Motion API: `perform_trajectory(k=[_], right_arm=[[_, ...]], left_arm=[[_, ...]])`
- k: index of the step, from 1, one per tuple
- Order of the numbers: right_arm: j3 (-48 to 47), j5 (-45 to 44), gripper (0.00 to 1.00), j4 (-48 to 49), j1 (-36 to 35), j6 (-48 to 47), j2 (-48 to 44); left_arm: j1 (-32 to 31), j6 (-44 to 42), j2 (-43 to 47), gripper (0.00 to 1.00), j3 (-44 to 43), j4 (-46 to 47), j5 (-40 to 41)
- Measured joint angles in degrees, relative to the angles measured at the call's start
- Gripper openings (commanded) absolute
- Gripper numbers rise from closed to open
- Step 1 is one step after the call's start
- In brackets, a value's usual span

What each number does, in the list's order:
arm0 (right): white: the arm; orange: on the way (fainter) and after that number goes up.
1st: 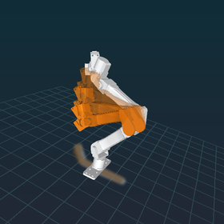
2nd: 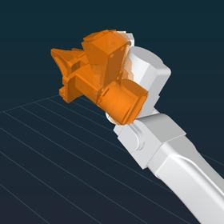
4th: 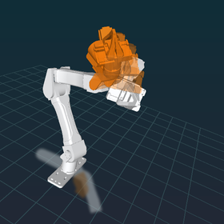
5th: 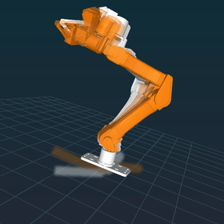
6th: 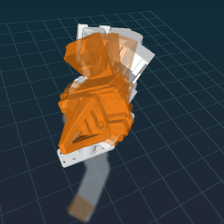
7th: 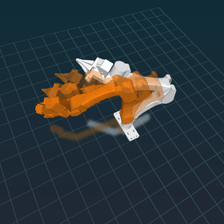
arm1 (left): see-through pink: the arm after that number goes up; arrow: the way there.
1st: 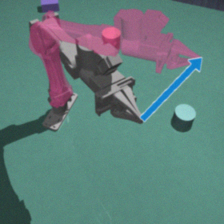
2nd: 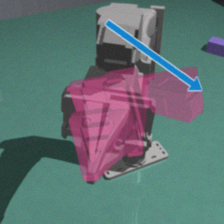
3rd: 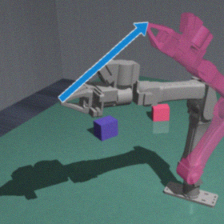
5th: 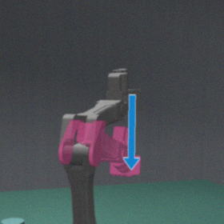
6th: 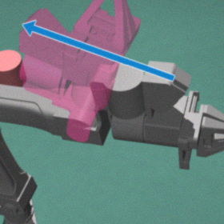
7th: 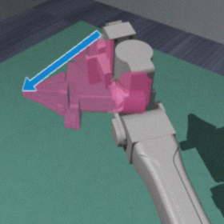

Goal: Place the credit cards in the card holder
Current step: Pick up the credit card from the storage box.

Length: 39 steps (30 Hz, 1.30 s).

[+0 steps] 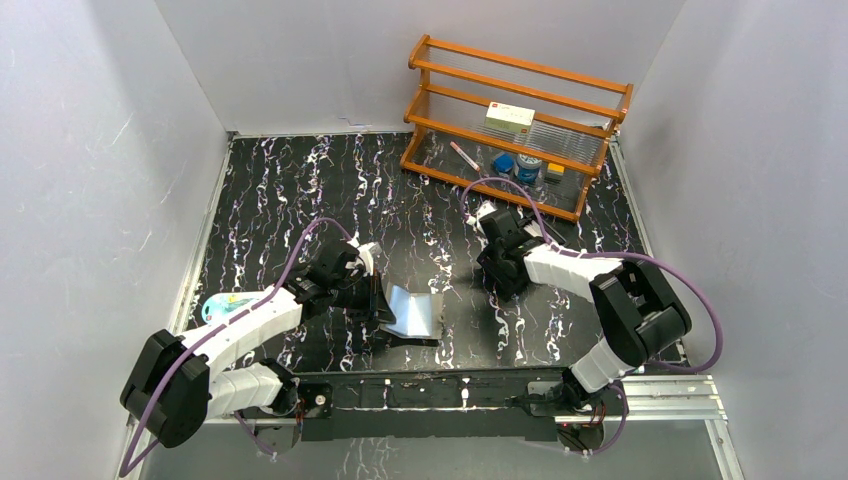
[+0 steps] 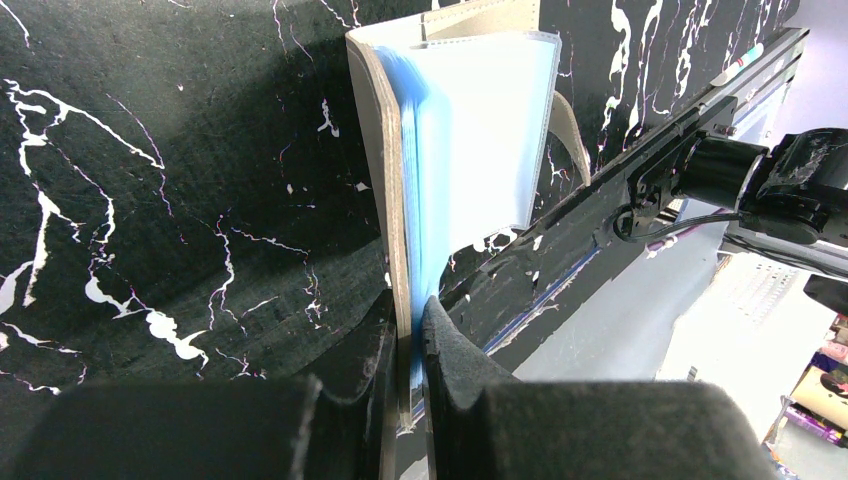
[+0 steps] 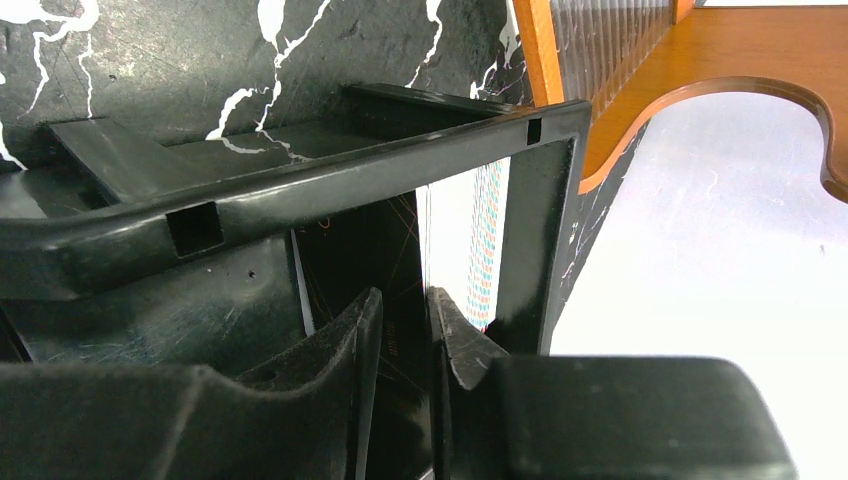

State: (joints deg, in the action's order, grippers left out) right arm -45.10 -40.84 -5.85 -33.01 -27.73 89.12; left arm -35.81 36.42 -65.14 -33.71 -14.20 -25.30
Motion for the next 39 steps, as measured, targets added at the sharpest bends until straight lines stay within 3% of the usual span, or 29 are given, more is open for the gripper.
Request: perform_trajectory(k=[26,33,39], right_arm=[[-1.4,0.7,0.2,-2.9,0.0,1.0,-1.4],[-3.9,2.9,0.0,-7.5,0.0,4.0,-1.6],[-5.9,5.1,0.0,-11.7,0.0,6.7,-2.6]], left_arm=[[0.0,0.0,0.0,0.0,0.0,0.0,0.0],[0.0,0.0,0.0,0.0,0.0,0.0,0.0],[0.0,0.0,0.0,0.0,0.0,0.0,0.0]])
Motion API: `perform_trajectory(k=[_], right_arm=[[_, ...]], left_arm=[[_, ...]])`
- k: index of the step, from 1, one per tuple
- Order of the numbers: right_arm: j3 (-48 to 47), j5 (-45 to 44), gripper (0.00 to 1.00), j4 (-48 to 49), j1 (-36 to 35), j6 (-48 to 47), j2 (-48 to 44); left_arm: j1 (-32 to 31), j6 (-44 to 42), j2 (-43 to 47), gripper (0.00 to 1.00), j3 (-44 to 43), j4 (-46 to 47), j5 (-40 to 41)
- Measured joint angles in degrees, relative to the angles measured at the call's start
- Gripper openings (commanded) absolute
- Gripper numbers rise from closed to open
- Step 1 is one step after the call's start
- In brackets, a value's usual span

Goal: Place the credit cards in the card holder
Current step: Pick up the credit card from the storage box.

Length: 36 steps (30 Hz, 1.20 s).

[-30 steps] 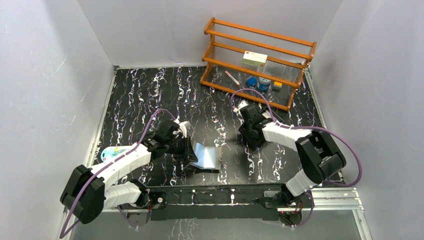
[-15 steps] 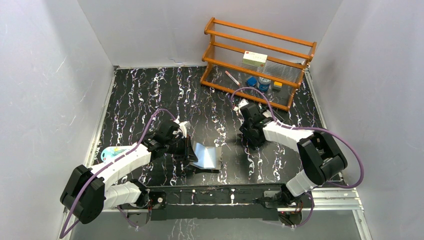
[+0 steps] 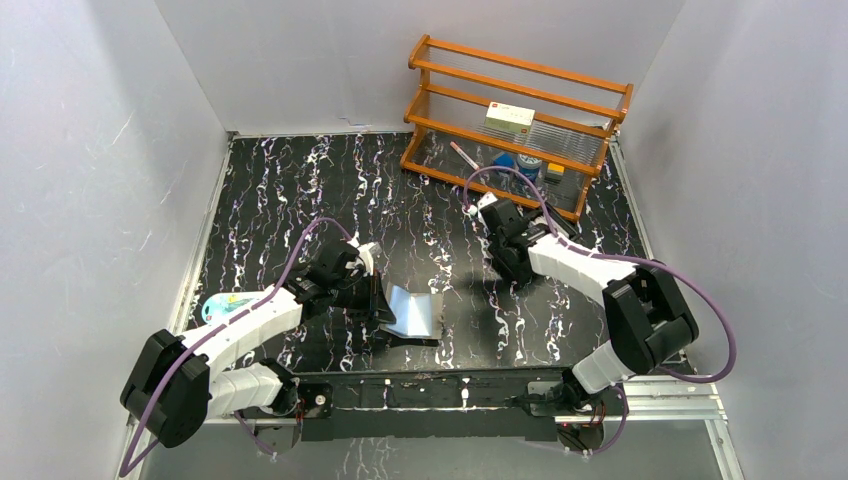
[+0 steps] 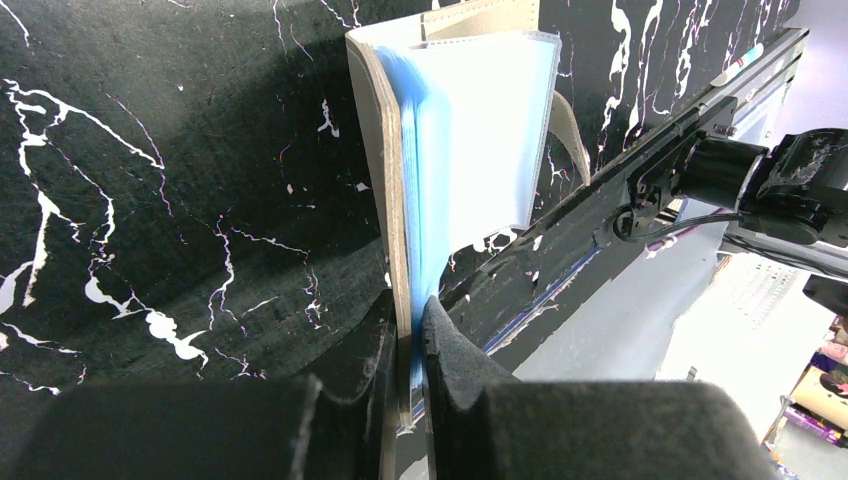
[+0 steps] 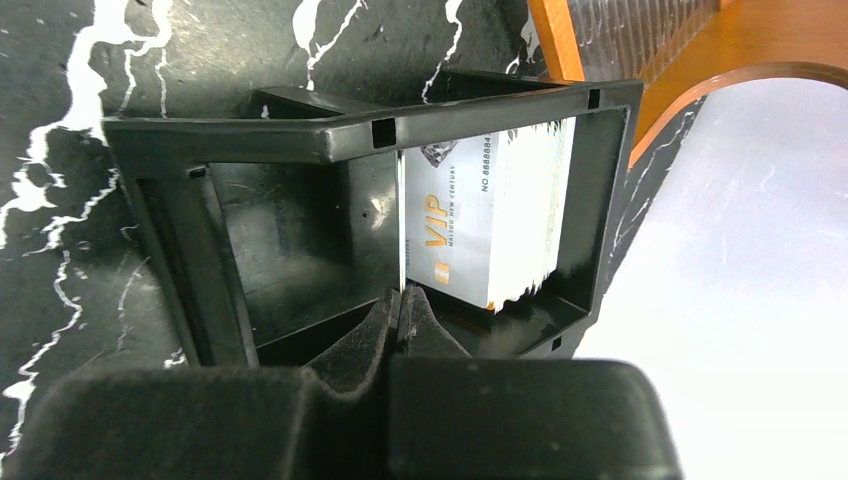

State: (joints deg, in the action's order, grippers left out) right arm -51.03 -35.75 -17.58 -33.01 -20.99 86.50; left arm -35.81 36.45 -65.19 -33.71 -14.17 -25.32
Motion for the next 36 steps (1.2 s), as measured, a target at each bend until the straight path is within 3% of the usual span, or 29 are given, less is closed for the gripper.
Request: perform_trajectory(k=[12,21,29,36], right_arm=[[-7.0,2.8,0.0,-12.3,0.0,10.3,-2.8],[-14.4,3.7,0.0,-21.4,0.0,20.6,-6.3],[-15.6,6.6,0.0,-22.9,-0.1,31.0,-12.0],[-18.9,17.5,0.0,-23.8,0.0,47.0,-12.1]], left_arm=[[0.0,2.5,-0.3,0.02,0.0,2.4,-0.6],[0.0,8.8,-3.5,0.06,2.2,13.2,-2.8],[0.0,12.2,-10.4,0.13,5.7,21.0,-2.8],[-0.2,13.7,-12.9,0.2,8.4,25.0,-2.8]])
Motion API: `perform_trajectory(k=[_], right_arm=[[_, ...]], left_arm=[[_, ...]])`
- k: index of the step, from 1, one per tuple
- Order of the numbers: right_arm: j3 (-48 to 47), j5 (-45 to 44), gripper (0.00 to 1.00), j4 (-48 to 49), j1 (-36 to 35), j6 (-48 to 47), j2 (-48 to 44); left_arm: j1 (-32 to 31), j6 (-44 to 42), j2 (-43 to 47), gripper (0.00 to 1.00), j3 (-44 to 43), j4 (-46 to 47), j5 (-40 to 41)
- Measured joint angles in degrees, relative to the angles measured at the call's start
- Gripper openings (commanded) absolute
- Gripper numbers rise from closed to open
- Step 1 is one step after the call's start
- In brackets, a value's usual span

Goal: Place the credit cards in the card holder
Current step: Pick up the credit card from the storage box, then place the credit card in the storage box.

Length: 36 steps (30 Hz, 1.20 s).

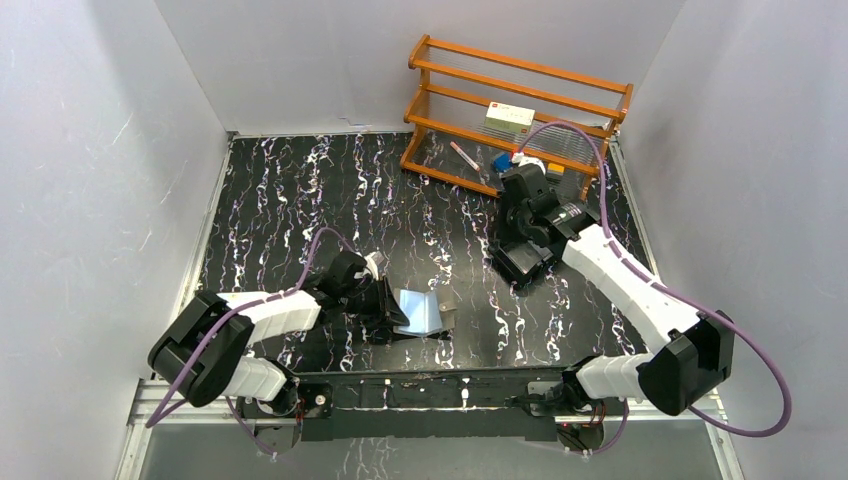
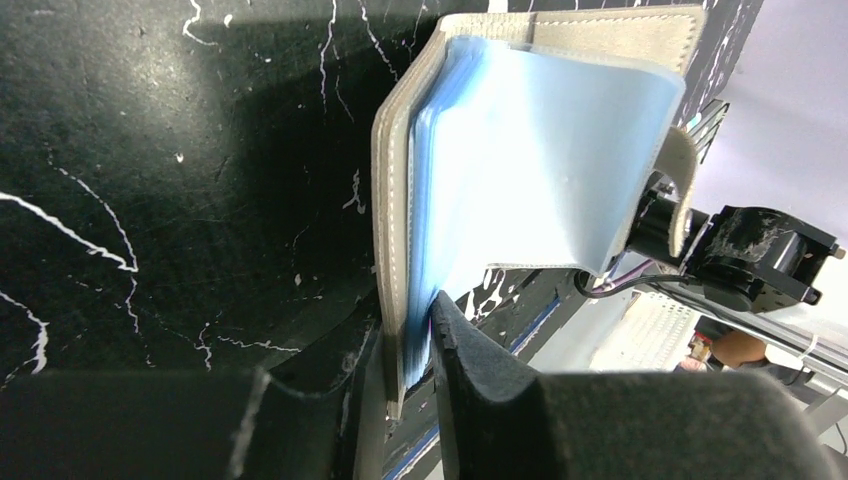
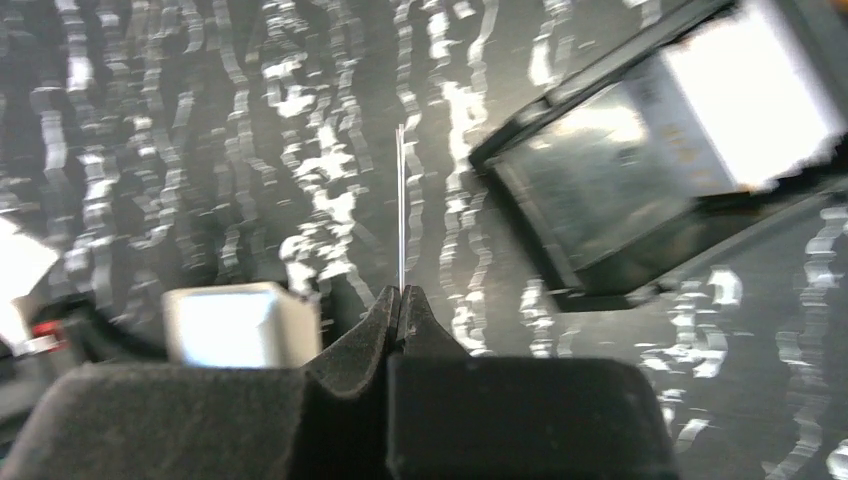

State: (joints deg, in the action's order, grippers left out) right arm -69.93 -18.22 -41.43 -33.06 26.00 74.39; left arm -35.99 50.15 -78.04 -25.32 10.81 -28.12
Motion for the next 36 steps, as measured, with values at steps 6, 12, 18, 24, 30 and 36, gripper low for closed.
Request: perform_trajectory(k=[6,12,18,24,30,36], right_arm=[[7.6,14.5,0.0,7.6,-0.1,12.8,-3.5],[13.7,24.7,0.0,16.0,-0.1,23.9,-4.5],[20.2,33.8,0.0,25.1,-0.1,33.2,-4.4],[25.2,38.8,0.0,32.0,-0.1,39.9,-4.1],[30.8,44.3,0.0,42.1,-0.1,47.2,-3.6],[34.3,47.8,0.0,47.7,-0.1,53.2,-3.6]], left_arm=[[-0.2,0.0,0.3,0.18,0.8,0.3,0.3],[-0.3,-0.2,1.9,0.05,1.0,-0.6,0.3],[-0.4,-0.1,2.5,0.01,1.0,-1.0,0.2],[-0.6,0.0,3.9,0.03,1.0,-1.9,0.2],[-0.7,1.0,4.9,0.03,1.0,-2.8,0.3],[-1.0,2.2,6.2,0.05,0.9,-3.8,0.5]])
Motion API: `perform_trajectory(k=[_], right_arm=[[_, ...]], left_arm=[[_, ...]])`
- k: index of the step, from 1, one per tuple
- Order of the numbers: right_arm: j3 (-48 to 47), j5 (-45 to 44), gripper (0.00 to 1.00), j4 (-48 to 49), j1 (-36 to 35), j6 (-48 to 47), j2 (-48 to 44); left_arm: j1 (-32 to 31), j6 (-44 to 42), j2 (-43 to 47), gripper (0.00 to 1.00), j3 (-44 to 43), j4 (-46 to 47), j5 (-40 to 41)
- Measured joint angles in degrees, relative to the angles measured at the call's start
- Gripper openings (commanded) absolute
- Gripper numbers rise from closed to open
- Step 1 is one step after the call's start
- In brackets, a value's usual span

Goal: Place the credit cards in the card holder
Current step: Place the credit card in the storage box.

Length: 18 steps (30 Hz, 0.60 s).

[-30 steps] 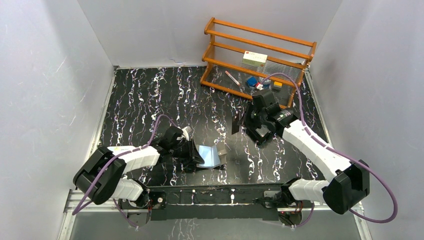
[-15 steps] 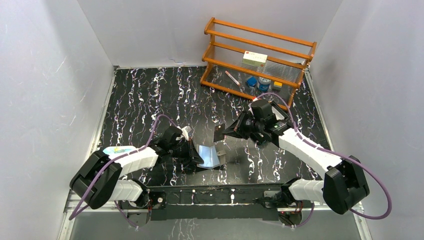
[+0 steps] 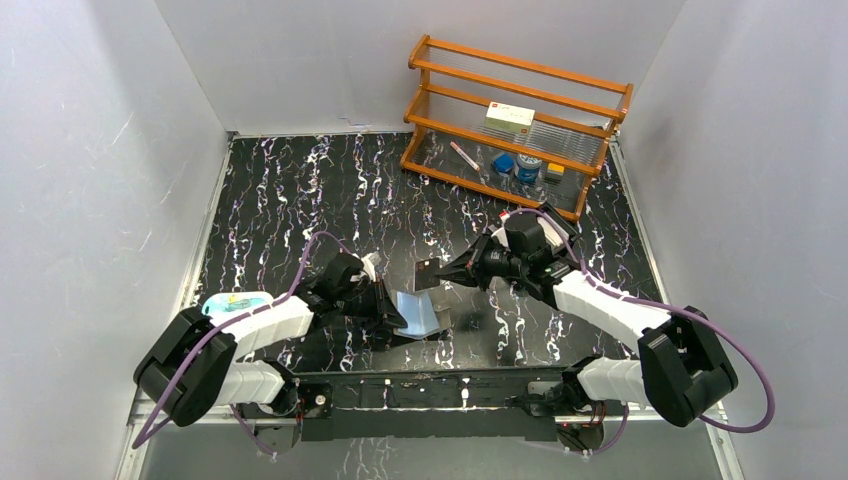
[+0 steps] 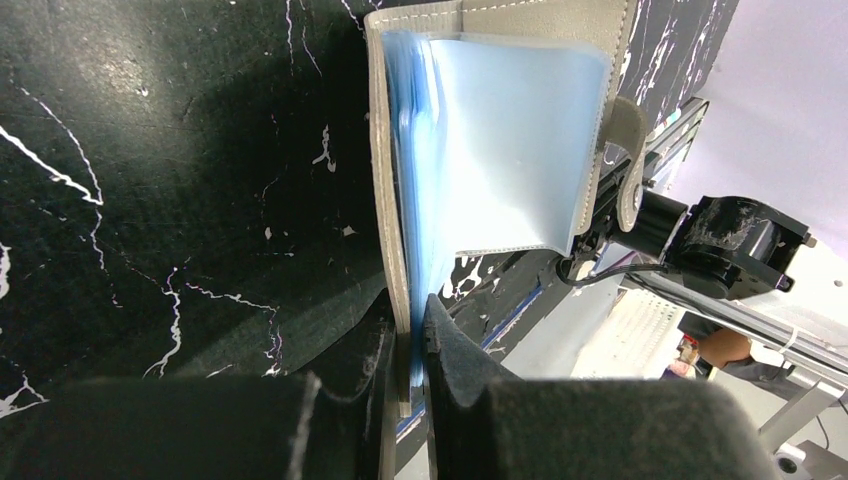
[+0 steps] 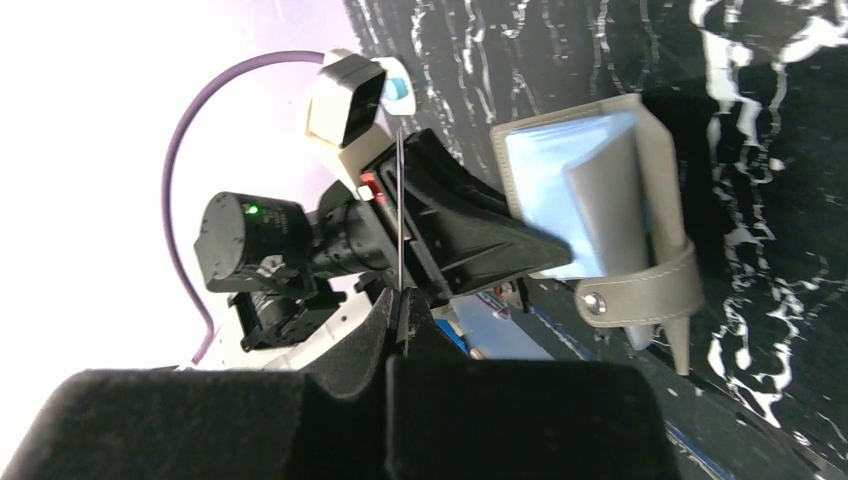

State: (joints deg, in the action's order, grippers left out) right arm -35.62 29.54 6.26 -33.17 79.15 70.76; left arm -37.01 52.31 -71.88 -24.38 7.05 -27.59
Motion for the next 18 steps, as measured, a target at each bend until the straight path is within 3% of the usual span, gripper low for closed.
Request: perform_trajectory(k=[18], right_arm=[[3.0,6.0,0.03,13.4,0.0,6.4,-1.5]], left_arm=[[-0.8,0.9,1.6,0.07,-0.9,-2.0,0.8]])
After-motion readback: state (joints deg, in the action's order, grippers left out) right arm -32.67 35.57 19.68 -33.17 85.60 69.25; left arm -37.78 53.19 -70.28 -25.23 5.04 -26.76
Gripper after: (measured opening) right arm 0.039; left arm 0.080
